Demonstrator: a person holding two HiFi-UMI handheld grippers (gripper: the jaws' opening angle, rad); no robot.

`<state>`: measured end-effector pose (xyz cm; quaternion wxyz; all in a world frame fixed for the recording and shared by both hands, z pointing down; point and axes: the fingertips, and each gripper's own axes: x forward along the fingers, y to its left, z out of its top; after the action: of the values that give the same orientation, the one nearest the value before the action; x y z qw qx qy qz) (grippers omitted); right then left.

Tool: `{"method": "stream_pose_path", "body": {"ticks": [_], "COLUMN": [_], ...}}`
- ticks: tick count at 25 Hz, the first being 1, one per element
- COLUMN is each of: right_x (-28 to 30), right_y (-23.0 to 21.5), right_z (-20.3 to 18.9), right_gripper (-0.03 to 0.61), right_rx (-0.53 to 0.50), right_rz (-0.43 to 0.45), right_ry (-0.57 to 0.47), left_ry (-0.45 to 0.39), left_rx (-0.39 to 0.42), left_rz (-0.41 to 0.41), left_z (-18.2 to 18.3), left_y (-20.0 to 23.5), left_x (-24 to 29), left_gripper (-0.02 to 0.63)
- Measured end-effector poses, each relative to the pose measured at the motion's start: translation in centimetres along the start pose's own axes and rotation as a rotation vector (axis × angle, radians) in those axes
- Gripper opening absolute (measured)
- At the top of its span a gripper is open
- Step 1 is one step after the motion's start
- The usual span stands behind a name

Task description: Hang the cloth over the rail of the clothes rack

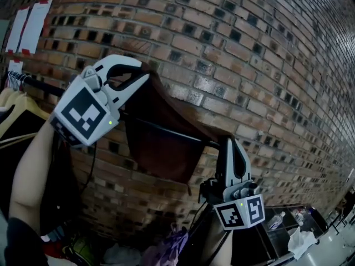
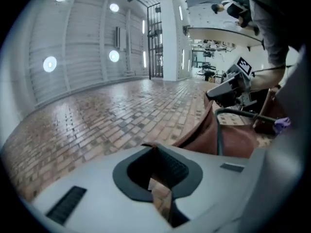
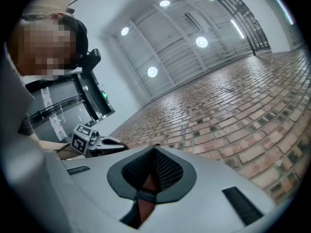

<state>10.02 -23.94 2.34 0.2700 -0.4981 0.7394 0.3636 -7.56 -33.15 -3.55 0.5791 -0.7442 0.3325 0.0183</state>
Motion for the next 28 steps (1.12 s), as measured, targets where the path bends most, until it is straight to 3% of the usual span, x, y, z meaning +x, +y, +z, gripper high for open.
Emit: {"method": "stream_pose_path", "body": {"ticks": [2, 5, 11, 13, 15, 17, 23, 28], "right_x": [-1.0, -2.8, -5.5, -5.8, -6.4, -7.0, -8.4, -8.9], "right_y": [0.3, 1.7, 3.3, 3.8, 4.0, 3.8, 3.3, 3.4], "right_z": [-0.4, -1.5, -4.1, -4.7, -5.3, -5.8, -7.6, -8.8], "right_gripper": [0.008, 0.008, 0.008, 0.008, 0.008, 0.008, 0.008, 0.008], "right_rx": [0.003, -0.029, -0.078, -0.136, -0.19, -0.177, -0.069, 0.011], "right_rz": [0.021, 0.073, 0.086, 0.095, 0.088, 0.07, 0.054, 0.053], "right_ry": [0.005, 0.012, 0.04, 0.051, 0.061, 0.063, 0.093, 0.116], "left_ry": [0.019, 0.016, -0.035, -0.087, -0.122, -0.102, -0.087, -0.04], "left_rx": [-0.106, -0.251, -0.421, -0.519, -0.614, -0.654, -0.735, -0.79], "left_rz": [0.006, 0.082, 0.237, 0.244, 0.191, 0.168, 0.234, 0.204], "left_z": [-0.7, -2.3, -4.0, -4.1, -4.4, -5.4, -7.7, -9.6], "left_y": [-1.4, -3.4, -6.5, -7.6, -9.8, -11.9, -13.8, -16.0], "left_x": [-2.2, -5.1, -8.0, -8.9, -9.3, -9.5, -10.8, -11.8], "left_gripper": [0.029, 0.032, 0.032, 0.032, 0.031, 0.031, 0.029, 0.031]}}
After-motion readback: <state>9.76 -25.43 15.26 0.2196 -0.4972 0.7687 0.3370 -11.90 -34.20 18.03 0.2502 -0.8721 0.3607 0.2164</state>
